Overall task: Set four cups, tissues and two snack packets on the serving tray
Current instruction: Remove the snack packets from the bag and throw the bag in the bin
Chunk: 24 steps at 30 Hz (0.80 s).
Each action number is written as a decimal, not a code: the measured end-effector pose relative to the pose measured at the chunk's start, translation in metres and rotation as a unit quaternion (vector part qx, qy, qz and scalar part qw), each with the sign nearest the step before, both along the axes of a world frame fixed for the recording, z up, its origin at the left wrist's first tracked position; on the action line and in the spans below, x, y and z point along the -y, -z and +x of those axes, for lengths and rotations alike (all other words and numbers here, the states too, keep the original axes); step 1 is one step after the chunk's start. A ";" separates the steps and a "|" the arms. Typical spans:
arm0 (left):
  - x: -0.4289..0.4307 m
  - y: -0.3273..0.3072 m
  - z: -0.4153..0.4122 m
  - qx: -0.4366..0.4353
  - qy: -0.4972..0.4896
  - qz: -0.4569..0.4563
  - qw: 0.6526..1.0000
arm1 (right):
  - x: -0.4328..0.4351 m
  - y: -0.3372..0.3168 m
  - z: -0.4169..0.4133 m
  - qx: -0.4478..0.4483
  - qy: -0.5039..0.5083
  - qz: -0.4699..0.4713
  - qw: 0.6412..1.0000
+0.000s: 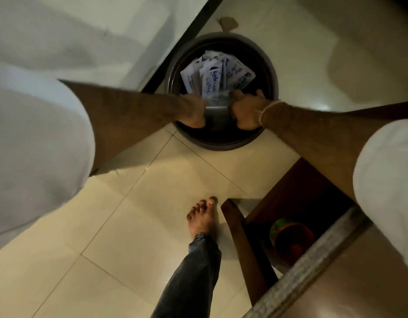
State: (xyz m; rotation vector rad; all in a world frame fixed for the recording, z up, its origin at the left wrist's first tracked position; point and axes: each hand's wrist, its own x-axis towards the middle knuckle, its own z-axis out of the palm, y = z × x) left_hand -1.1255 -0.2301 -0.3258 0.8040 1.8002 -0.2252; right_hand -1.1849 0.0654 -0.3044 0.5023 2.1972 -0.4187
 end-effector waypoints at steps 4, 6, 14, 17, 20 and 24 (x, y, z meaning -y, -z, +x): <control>-0.065 -0.060 -0.083 0.020 0.159 0.118 0.980 | -0.006 -0.054 -0.002 -0.075 0.071 -0.005 0.995; -0.151 -0.111 -0.149 -0.055 0.112 0.152 0.980 | -0.012 -0.088 -0.004 -0.087 0.110 -0.009 0.990; -0.257 -0.308 -0.213 -0.130 0.131 0.257 0.949 | -0.047 -0.292 0.003 -0.202 0.213 0.019 0.956; -0.286 -0.392 -0.210 -0.155 0.117 0.322 0.927 | -0.069 -0.377 0.010 -0.249 0.222 0.052 0.941; -0.307 -0.479 -0.195 -0.190 0.126 0.362 0.904 | -0.093 -0.469 0.022 -0.297 0.229 0.087 0.923; -0.326 -0.594 -0.172 -0.226 0.108 0.419 0.873 | -0.118 -0.588 0.045 -0.344 0.227 0.138 0.900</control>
